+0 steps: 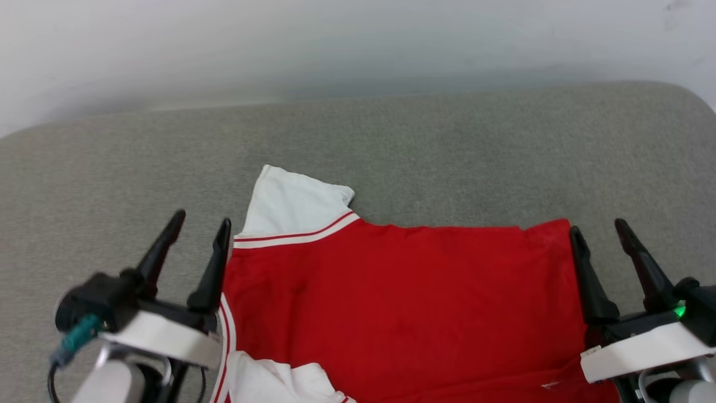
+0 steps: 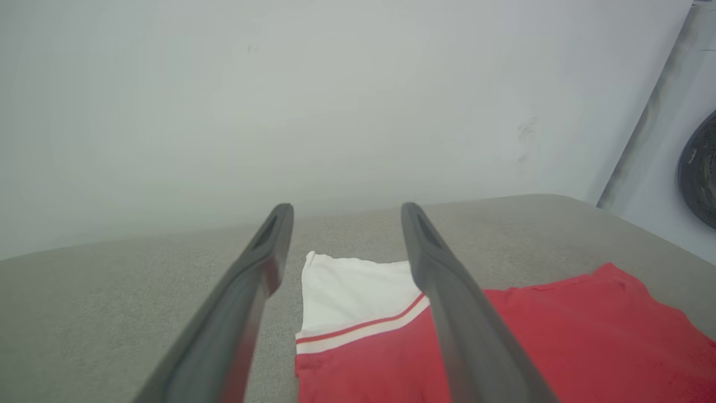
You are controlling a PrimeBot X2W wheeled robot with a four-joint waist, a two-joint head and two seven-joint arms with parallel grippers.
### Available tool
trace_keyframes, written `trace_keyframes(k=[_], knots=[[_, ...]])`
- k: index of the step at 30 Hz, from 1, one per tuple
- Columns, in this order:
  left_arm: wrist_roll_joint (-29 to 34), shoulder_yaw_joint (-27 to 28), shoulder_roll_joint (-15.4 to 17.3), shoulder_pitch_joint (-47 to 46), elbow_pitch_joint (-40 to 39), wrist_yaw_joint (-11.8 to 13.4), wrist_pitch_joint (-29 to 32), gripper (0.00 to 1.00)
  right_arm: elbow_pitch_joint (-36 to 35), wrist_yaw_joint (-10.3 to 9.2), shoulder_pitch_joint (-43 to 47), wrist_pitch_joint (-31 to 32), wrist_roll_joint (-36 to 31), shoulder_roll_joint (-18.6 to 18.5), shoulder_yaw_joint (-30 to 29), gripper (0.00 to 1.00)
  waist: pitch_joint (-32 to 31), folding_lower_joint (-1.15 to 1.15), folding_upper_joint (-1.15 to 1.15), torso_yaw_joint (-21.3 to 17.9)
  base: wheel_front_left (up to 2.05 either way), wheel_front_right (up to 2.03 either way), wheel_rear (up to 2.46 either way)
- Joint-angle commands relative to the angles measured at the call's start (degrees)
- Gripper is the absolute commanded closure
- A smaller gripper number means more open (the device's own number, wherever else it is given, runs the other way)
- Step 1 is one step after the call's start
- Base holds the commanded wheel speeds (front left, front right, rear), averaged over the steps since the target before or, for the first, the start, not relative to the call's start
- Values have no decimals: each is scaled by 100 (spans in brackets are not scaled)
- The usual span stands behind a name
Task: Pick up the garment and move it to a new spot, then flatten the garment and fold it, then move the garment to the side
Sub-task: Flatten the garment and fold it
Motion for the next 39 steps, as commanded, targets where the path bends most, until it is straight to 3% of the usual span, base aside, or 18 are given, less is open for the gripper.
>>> trace_keyframes(k=[1,7,10,11,17,20,25,29,39], knots=[[-21,-25,177,-390,119,-122,156,0,-38,-2,-178,15,-98,61,46,0,316,0,0,-257,0,0,0],[-465,-420,955,-1759,483,-386,1473,0,-110,-2,-462,-26,-162,222,181,0,814,0,0,-657,0,0,0],[-849,-752,1499,-2488,694,-402,2462,0,-94,-2,-551,-82,-210,302,273,0,1032,0,0,-880,0,0,0],[-849,-752,1499,-2488,694,-402,2462,0,-94,-2,-551,-82,-210,302,273,0,1032,0,0,-880,0,0,0],[-1662,-1359,2353,-3663,1166,-405,4416,0,15,-1,-655,-177,-266,462,325,0,1418,0,0,-1240,0,0,0],[-2050,-1376,2468,-4043,1545,-392,5296,0,54,-2,-689,-227,-262,528,383,0,1571,0,0,-1389,0,0,0],[-2441,-1273,2526,-4477,1979,-81,6273,0,172,-2,-731,-264,-214,628,475,0,1826,0,0,-1601,0,0,0],[-2568,-1224,2563,-4600,2135,135,6638,0,271,-2,-774,-333,-204,697,543,0,1993,0,0,-1716,0,0,0],[-2478,-1607,2431,-4381,2449,167,7022,0,411,-2,-849,-451,-209,744,681,0,2139,0,0,-1764,0,0,0]])
